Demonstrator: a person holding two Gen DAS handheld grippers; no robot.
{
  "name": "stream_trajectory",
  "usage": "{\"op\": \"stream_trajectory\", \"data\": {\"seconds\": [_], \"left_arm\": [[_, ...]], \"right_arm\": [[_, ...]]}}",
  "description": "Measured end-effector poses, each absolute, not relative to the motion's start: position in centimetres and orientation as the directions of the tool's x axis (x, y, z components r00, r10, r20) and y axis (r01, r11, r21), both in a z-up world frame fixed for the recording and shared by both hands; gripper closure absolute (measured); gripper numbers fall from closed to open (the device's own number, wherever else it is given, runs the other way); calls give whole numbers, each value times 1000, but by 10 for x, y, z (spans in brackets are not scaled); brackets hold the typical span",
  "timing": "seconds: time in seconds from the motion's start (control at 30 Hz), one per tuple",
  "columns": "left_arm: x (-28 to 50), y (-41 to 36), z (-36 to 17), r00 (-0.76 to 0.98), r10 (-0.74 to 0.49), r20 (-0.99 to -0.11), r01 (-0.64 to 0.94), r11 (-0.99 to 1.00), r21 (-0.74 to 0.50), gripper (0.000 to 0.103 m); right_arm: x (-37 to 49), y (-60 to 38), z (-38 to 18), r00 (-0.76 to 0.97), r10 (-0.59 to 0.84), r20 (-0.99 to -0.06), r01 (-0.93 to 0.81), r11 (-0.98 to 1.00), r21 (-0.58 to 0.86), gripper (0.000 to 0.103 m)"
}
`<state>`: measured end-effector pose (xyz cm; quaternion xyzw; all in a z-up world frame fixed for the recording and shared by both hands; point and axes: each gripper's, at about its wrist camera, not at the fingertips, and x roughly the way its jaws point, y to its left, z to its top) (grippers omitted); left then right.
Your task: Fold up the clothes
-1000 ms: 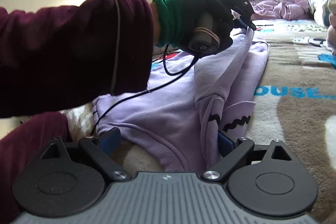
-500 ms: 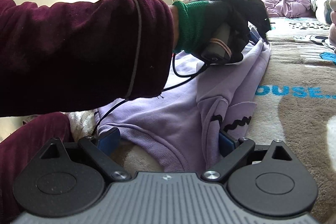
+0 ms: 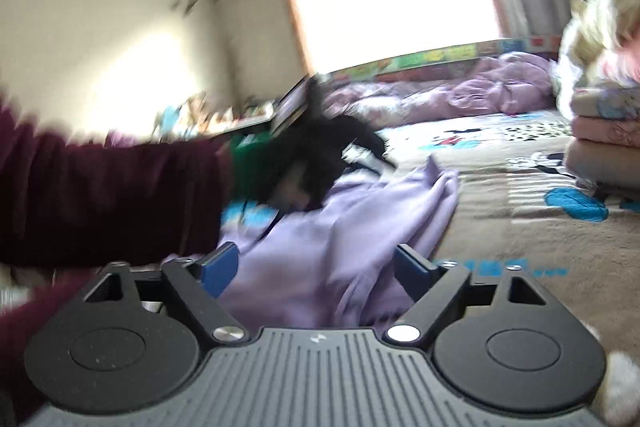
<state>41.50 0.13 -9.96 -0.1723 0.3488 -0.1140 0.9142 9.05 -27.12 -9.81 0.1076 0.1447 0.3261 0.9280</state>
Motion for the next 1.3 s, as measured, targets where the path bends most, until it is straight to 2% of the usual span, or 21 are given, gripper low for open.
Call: {"op": "stream_trajectory", "data": {"seconds": [0.03, 0.07, 0.13, 0.23, 0.3, 0.4, 0.5, 0.57, 0.6, 0.63, 0.67, 0.7, 0.77, 0.87, 1.0, 1.13, 1.23, 1.3], "left_arm": [[418, 4, -103, 721, -352, -597, 94, 904, -418, 79], [420, 6, -106, 709, -378, -595, 101, 890, -445, 79], [425, 9, -112, 687, -427, -588, 110, 861, -497, 77], [431, 15, -122, 671, -481, -564, 109, 817, -567, 77], [435, 19, -125, 669, -516, -535, 108, 780, -616, 77], [440, 21, -130, 662, -554, -504, 115, 740, -663, 77], [446, 18, -134, 649, -578, -495, 122, 721, -682, 77], [448, 27, -135, 642, -586, -494, 134, 721, -680, 77], [449, 27, -136, 640, -589, -494, 142, 722, -677, 77], [449, 26, -136, 637, -594, -491, 153, 722, -675, 77], [449, 25, -135, 635, -598, -490, 165, 724, -670, 84], [449, 23, -134, 634, -599, -490, 179, 729, -660, 98], [448, 23, -131, 637, -617, -462, 213, 717, -664, 100], [448, 23, -129, 641, -637, -428, 253, 702, -666, 100], [454, 19, -135, 638, -616, -462, 244, 731, -638, 100], [453, 18, -133, 641, -608, -469, 255, 745, -617, 100], [454, 18, -133, 639, -610, -469, 257, 744, -617, 99], [456, 22, -134, 641, -614, -461, 241, 731, -639, 97]], "right_arm": [[108, -276, -96, 756, 625, -195, -551, 768, 328, 33], [128, -282, -93, 762, 618, -194, -524, 764, 376, 35], [175, -295, -87, 767, 612, -192, -489, 752, 443, 35], [253, -295, -84, 764, 602, -234, -461, 762, 454, 35], [303, -288, -89, 752, 601, -271, -453, 770, 450, 35], [359, -264, -105, 718, 603, -347, -461, 786, 412, 46], [394, -240, -120, 705, 572, -420, -473, 820, 322, 47], [408, -233, -128, 688, 576, -441, -482, 817, 317, 57], [413, -231, -132, 684, 571, -455, -481, 821, 307, 59], [417, -231, -136, 675, 581, -456, -482, 814, 324, 69], [421, -232, -139, 665, 591, -456, -483, 807, 341, 79], [424, -240, -142, 653, 617, -440, -469, 785, 406, 84], [431, -255, -147, 629, 667, -400, -435, 728, 529, 92], [448, -290, -166, 577, 764, -287, -300, 526, 796, 92], [459, -301, -189, 545, 780, -308, -146, 450, 881, 91], [443, -301, -165, 623, 715, -316, -217, 546, 809, 88], [437, -284, -141, 673, 650, -352, -311, 681, 663, 86], [441, -270, -132, 666, 641, -382, -372, 729, 575, 74]]}}
